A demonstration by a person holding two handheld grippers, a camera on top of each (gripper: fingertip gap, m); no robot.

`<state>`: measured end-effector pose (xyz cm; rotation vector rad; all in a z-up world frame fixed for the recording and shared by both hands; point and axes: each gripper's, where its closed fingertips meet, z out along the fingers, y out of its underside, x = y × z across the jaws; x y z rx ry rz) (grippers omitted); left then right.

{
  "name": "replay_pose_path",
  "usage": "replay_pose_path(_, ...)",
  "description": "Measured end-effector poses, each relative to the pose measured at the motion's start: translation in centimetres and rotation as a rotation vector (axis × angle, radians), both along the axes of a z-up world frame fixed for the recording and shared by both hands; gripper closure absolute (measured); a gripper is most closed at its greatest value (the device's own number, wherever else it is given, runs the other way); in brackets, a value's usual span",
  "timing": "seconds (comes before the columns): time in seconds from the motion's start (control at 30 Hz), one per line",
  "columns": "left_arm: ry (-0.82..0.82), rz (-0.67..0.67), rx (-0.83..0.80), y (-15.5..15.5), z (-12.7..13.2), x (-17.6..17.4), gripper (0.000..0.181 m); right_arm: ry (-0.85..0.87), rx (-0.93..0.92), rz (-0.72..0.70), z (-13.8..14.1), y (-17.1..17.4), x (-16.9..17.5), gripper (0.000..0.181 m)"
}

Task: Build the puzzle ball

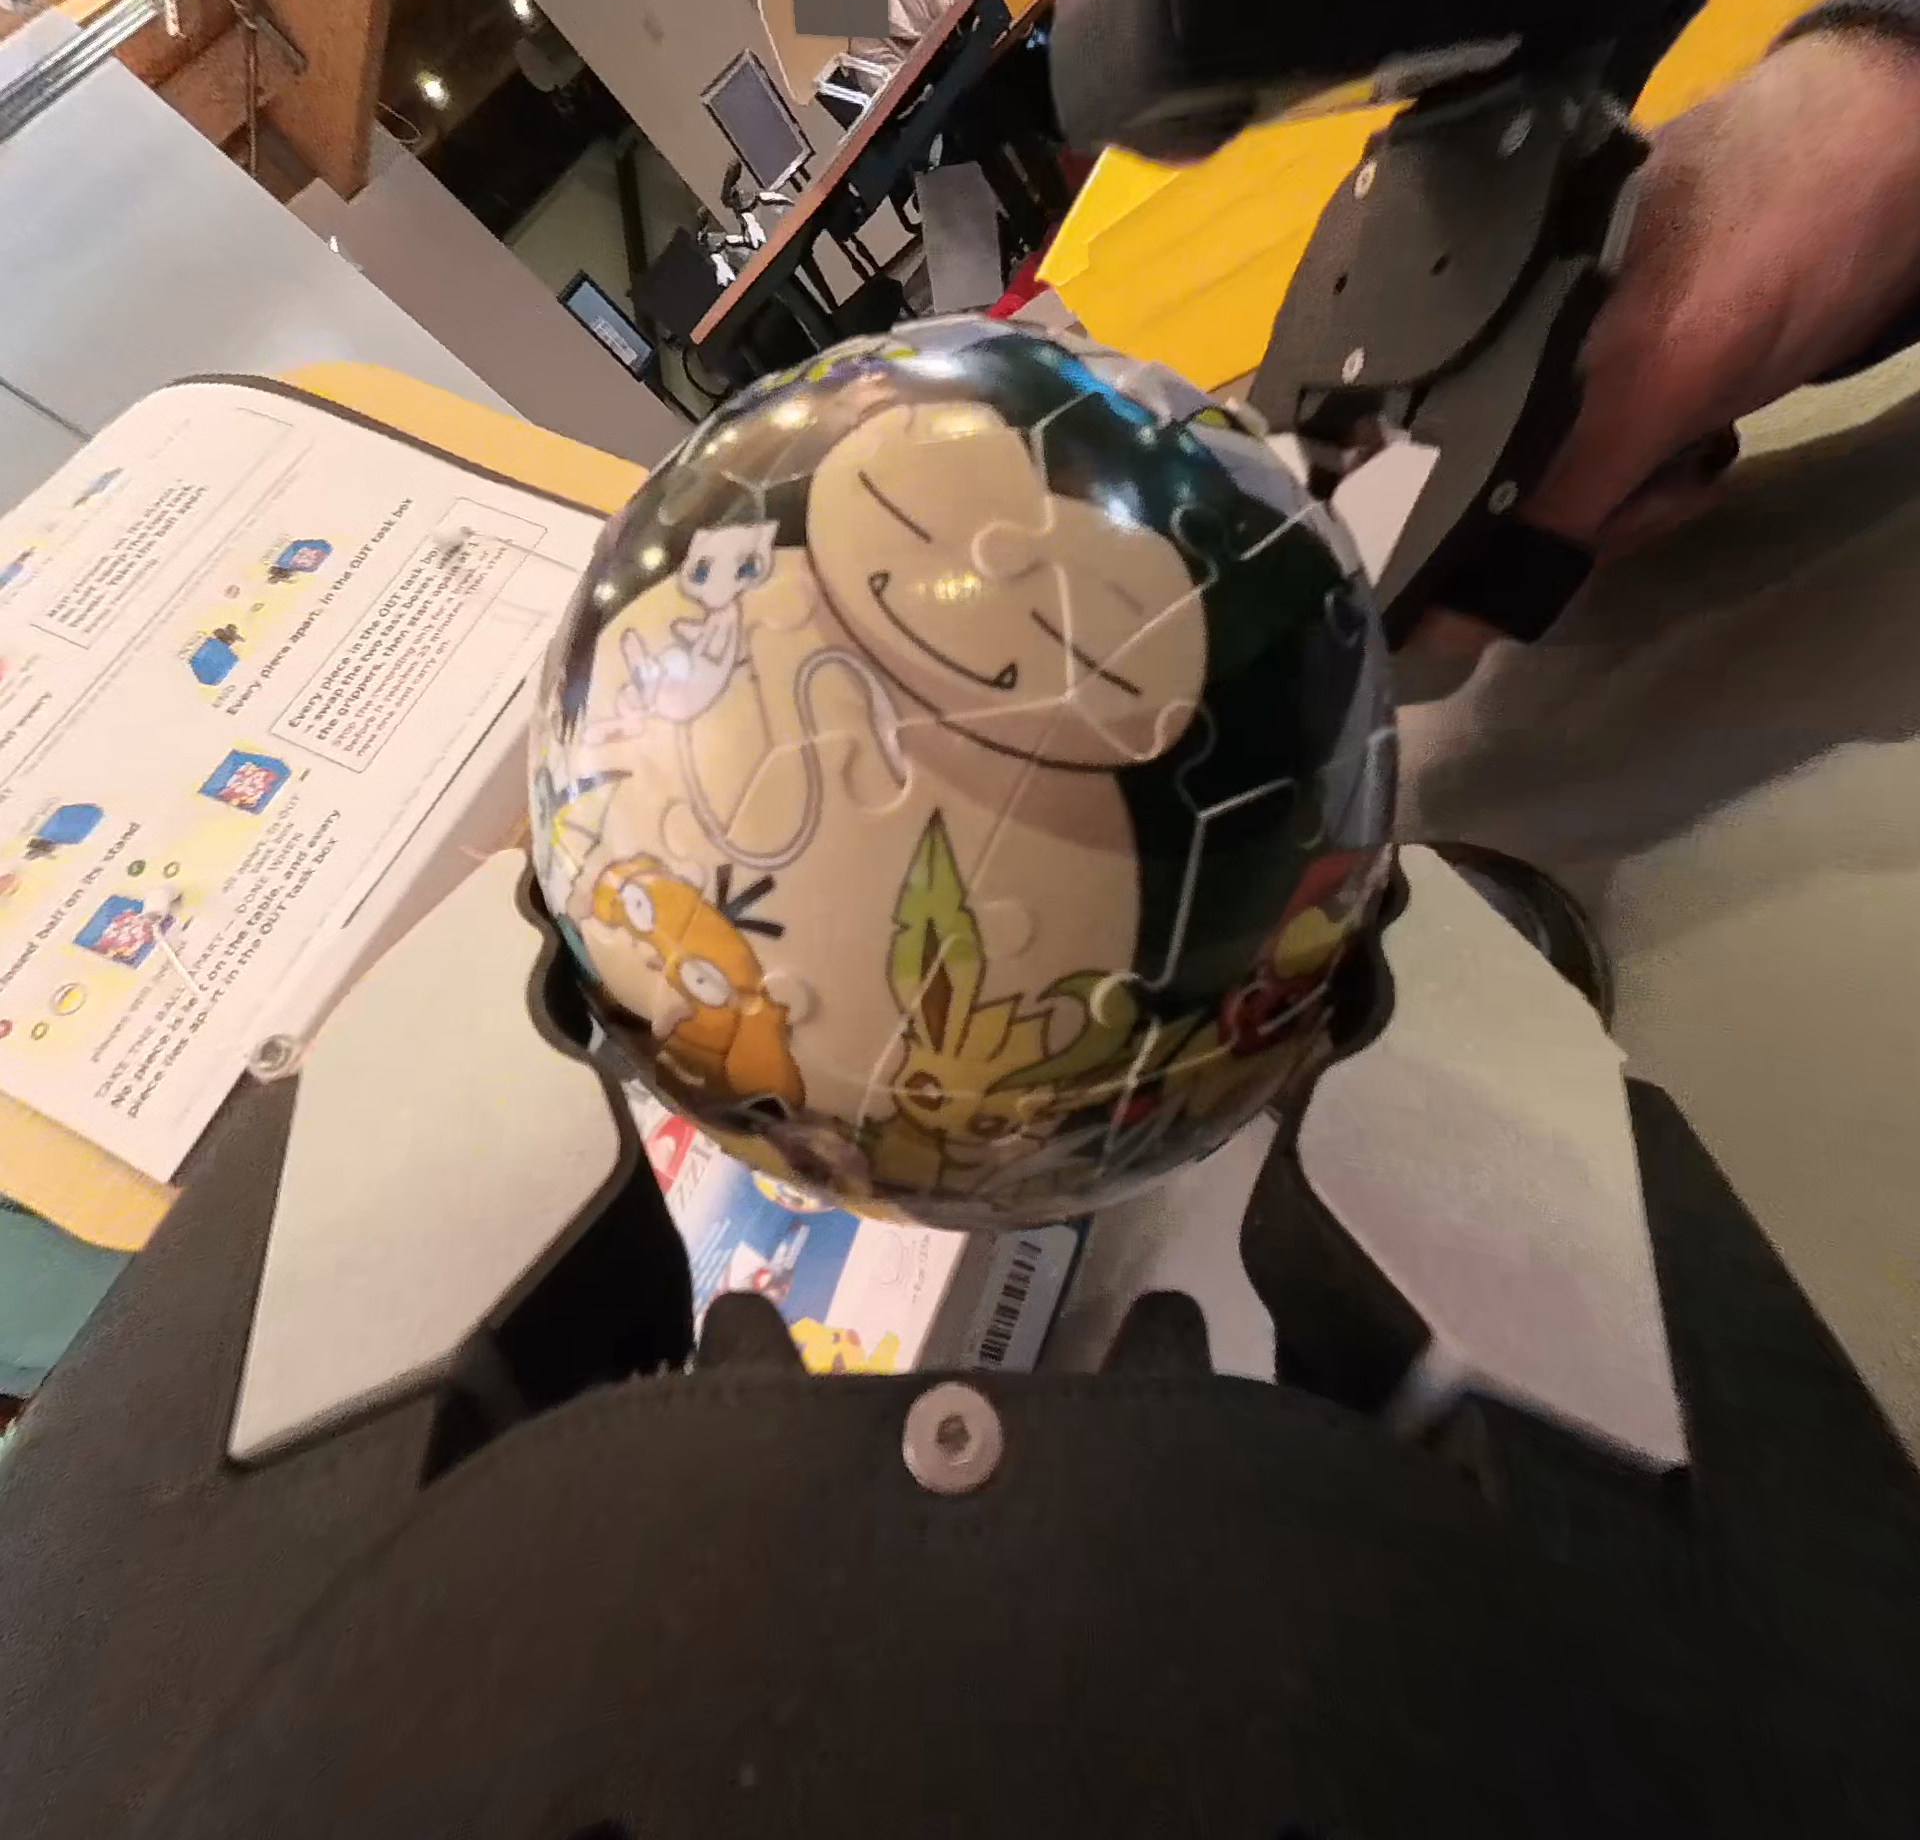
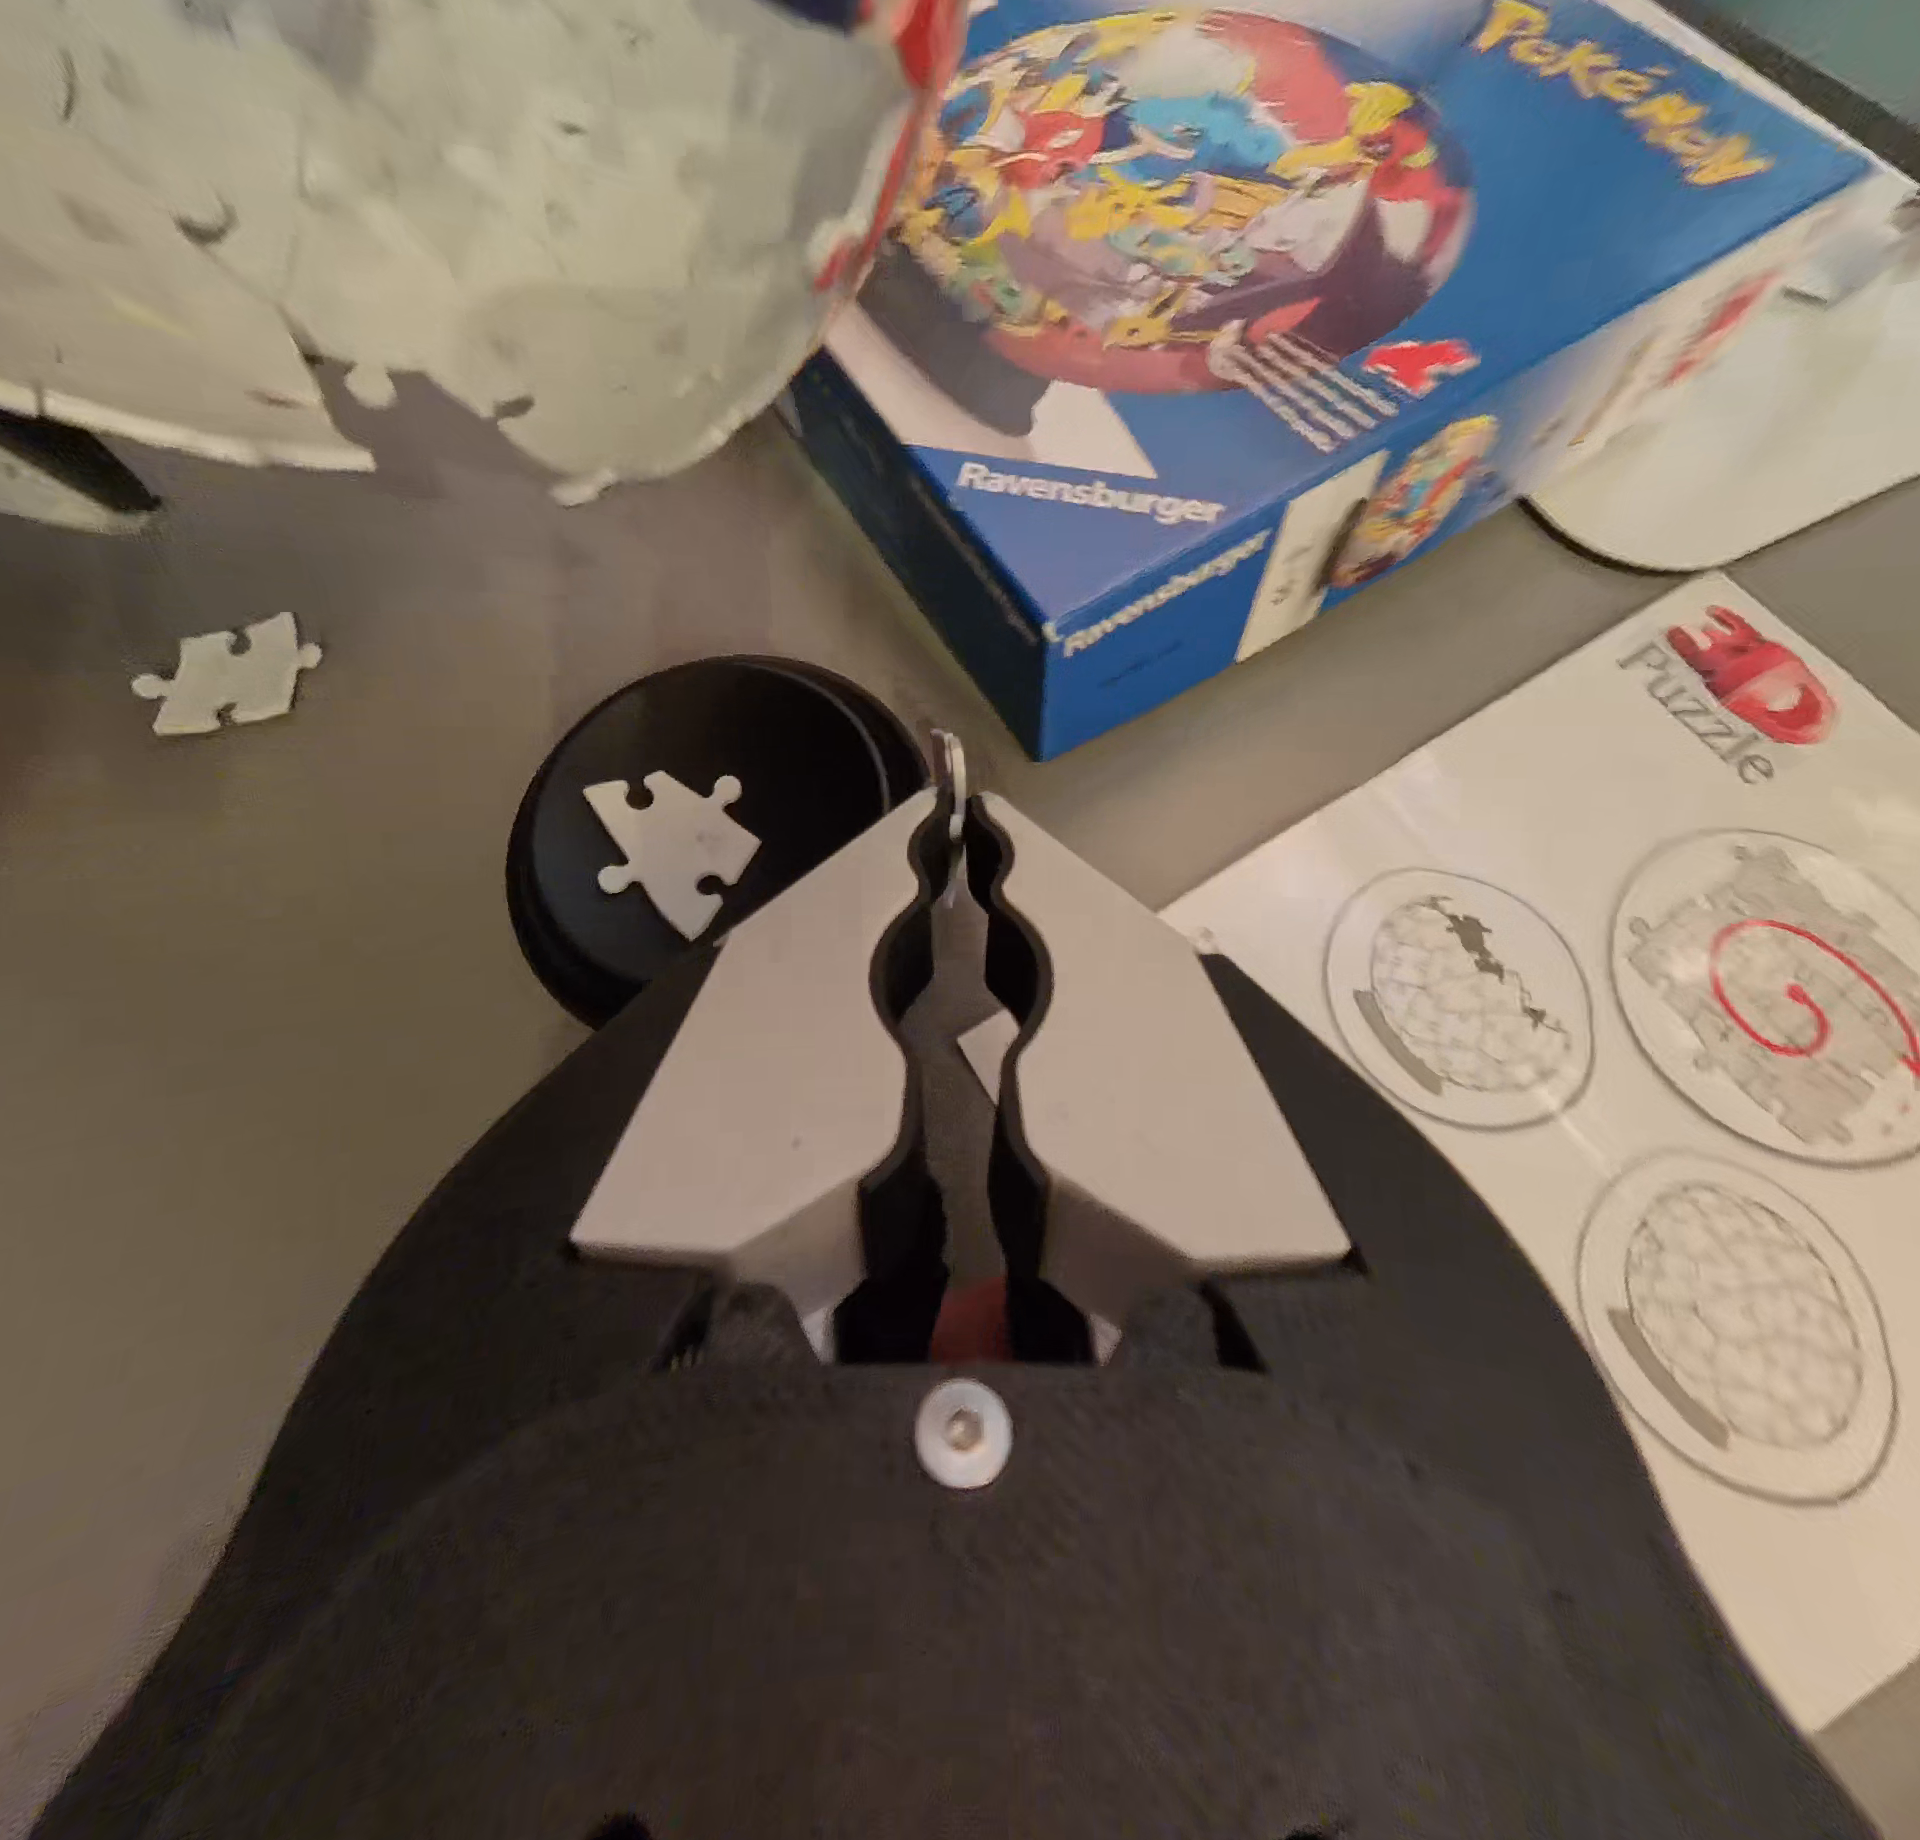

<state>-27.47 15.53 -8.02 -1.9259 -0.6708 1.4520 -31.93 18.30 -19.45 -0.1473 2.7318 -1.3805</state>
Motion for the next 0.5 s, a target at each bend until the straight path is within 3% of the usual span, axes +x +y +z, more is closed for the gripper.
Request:
replay_pose_path(0.23, -0.025, 0.016, 0.056, -0.5, -0.4, 1.0, 0.042, 0.012, 0.015, 0.097, 0.0, 0.7, 3.7, 0.181)
replay_pose_path(0.37, -0.084, 0.015, 0.079, 0.8, -2.0, 2.8, 0.042, 0.036, 0.022, 0.108, 0.0, 1.6, 5.9, 0.181)
replay_pose_path(0.5, -0.120, 0.036, 0.103, 2.4, -3.3, 4.4, 0.042, -0.051, 0.013, 0.106, 0.2, 2.8, 7.7, 0.181)
